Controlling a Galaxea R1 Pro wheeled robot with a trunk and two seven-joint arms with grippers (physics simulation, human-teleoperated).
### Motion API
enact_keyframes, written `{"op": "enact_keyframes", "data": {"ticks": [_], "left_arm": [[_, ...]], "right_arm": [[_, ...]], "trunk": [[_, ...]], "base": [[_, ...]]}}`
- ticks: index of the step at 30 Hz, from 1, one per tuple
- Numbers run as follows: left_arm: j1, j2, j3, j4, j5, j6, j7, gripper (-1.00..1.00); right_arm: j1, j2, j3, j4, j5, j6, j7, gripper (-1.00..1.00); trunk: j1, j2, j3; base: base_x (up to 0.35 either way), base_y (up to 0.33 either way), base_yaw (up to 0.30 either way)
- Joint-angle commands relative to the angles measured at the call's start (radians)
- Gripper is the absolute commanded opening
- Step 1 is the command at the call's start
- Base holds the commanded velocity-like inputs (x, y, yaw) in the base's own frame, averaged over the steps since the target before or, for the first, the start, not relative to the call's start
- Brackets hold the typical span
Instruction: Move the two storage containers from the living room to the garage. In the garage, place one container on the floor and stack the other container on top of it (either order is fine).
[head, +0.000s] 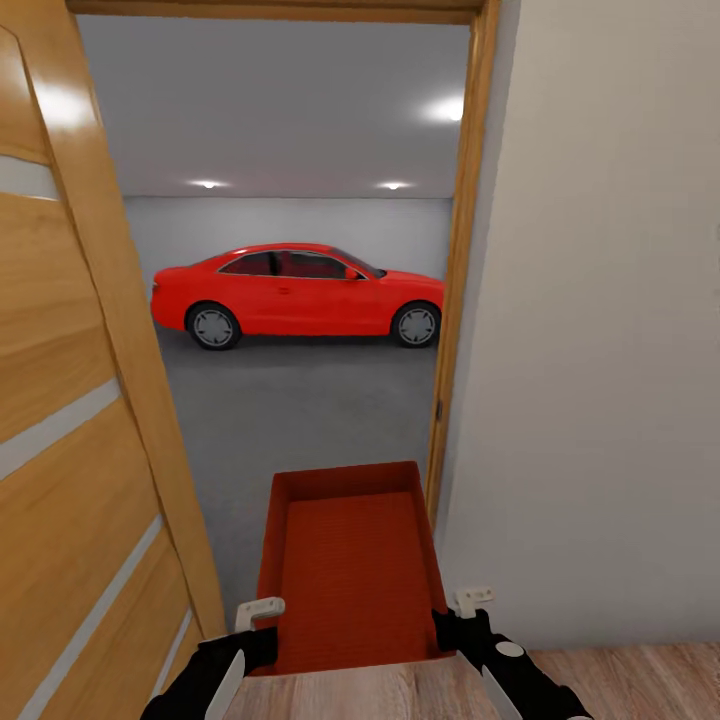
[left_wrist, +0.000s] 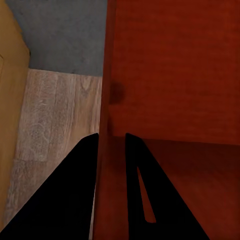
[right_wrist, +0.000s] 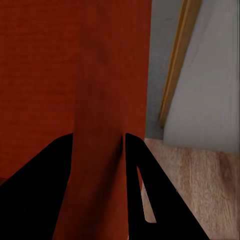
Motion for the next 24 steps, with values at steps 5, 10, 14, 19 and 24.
{"op": "enact_keyframes", "data": {"ticks": [5, 10, 14, 19, 24], "left_arm": [[-0.001, 0.017, 0.005, -0.028, -0.023, 0.001, 0.033, -1.00], [-0.001, 0.018, 0.005, -0.028, -0.023, 0.001, 0.033, -1.00], [0.000, 0.019, 0.005, -0.028, -0.023, 0.001, 0.033, -1.00], [0.000, 0.019, 0.004, -0.028, -0.023, 0.001, 0.033, -1.00], [-0.001, 0.021, 0.004, -0.028, -0.022, 0.001, 0.033, -1.00]], "right_arm": [[0.000, -0.001, 0.029, 0.004, -0.011, -0.004, 0.030, -1.00], [0.000, -0.001, 0.029, 0.004, -0.011, -0.005, 0.030, -1.00], [0.000, -0.001, 0.029, 0.004, -0.011, -0.006, 0.030, -1.00], [0.000, -0.001, 0.029, 0.004, -0.011, -0.006, 0.030, -1.00], [0.000, -0.001, 0.029, 0.004, -0.011, -0.006, 0.030, -1.00]], "trunk": [[0.000, -0.002, -0.002], [0.000, -0.002, -0.002], [0.000, -0.002, -0.002], [0.000, -0.002, -0.002], [0.000, -0.002, -0.002]], "base": [[0.000, 0.000, -0.044], [0.000, 0.000, -0.002], [0.000, 0.000, 0.000], [0.068, 0.000, 0.000], [0.284, 0.000, 0.000]]}}
